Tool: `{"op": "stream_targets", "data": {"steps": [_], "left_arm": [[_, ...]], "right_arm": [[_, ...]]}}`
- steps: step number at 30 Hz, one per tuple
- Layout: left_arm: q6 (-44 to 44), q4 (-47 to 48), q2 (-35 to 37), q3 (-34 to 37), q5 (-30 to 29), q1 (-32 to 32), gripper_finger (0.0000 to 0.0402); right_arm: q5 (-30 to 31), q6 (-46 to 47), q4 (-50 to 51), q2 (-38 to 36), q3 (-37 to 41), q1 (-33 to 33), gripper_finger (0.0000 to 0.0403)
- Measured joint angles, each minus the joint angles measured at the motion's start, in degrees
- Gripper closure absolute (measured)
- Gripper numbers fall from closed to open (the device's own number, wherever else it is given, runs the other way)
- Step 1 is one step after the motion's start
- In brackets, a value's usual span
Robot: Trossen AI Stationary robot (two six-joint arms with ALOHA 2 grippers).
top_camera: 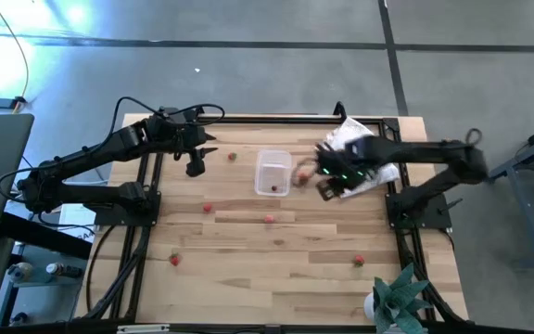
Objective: Pick and placing Produce into tupperware
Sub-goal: Put the strawberry into the transparent container
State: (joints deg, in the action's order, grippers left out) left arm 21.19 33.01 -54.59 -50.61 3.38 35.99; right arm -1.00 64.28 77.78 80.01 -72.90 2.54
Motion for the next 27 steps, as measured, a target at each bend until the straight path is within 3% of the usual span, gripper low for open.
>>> {"op": "stream_targets", "data": {"steps": [3, 7, 16, 21, 24, 27], "left_arm": [[0.0, 0.02, 0.0, 0.0, 0.0, 0.0, 0.0266], [-0.02, 0.03, 0.0, 0.0, 0.0, 0.0, 0.0266], [0.0, 0.04, 0.0, 0.0, 0.0, 0.0, 0.0266], [-0.02, 0.04, 0.0, 0.0, 0.0, 0.0, 0.0266], [0.0, 0.04, 0.0, 0.0, 0.0, 0.0, 0.0266], [0.0, 0.04, 0.0, 0.0, 0.0, 0.0, 0.0266]], "right_arm": [[-3.32, 15.72, -2.66, -6.14, 7.74, -3.95, 0.0268], [-5.05, 29.47, -8.61, -11.83, 15.2, -9.76, 0.0268], [-5.08, 45.1, -15.44, -16.51, 27.87, -22.58, 0.0268], [-5.04, 53.9, -26.81, -16.68, 33.9, -28.93, 0.0268], [-2.23, 60.41, -34.05, -16.33, 35.9, -32.84, 0.0268], [0.16, 67.28, -34.18, -15.46, 36.09, -36.54, 0.0268]]}}
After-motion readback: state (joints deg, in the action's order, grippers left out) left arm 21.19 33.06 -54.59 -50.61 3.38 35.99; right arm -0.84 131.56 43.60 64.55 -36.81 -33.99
